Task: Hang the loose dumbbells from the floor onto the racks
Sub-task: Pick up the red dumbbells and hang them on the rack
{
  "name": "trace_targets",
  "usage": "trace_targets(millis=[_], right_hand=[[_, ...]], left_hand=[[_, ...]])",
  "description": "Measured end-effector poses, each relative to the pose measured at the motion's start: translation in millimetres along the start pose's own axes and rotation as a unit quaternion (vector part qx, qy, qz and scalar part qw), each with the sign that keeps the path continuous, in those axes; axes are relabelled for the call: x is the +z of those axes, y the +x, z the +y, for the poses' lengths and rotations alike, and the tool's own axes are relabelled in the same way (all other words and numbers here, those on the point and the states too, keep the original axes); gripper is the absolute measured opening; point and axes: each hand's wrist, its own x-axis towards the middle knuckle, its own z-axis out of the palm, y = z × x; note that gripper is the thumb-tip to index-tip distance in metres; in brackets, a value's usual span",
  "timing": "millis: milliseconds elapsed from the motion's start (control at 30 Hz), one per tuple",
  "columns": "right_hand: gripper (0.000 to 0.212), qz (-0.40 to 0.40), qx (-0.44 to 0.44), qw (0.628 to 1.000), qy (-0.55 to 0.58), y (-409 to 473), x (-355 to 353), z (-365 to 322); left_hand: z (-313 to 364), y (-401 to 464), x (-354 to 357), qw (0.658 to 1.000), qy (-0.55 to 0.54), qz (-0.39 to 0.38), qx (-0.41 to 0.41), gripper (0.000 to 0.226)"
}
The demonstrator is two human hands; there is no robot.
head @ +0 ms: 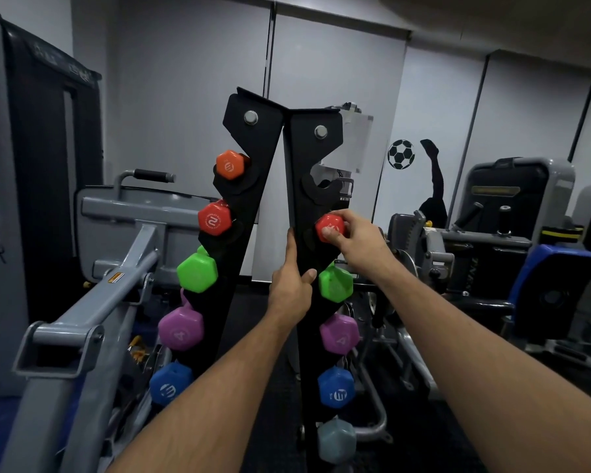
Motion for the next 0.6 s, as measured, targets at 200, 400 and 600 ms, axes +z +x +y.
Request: trace_targets(millis=[200, 400, 600], right_hand=[[0.064, 0.022, -0.008, 1.0, 0.004, -10.4, 1.7, -3.1], [0.07, 0.137, -0.038, 0.99, -0.009, -69.3, 13.9, 15.1], [0.068, 0.154, -0.026, 0.988, -0.013, -178.2, 57.5, 69.7]], left_hand=[[0.5, -2.9, -11.6, 0.999, -0.032, -0.021, 0.021, 0.084], [-8.3, -23.1, -23.1, 0.999, -0.032, -0.018, 0.023, 0.053], [-65.9, -69.1, -17.2, 0.999, 0.025, -0.03, -0.012, 0.051]])
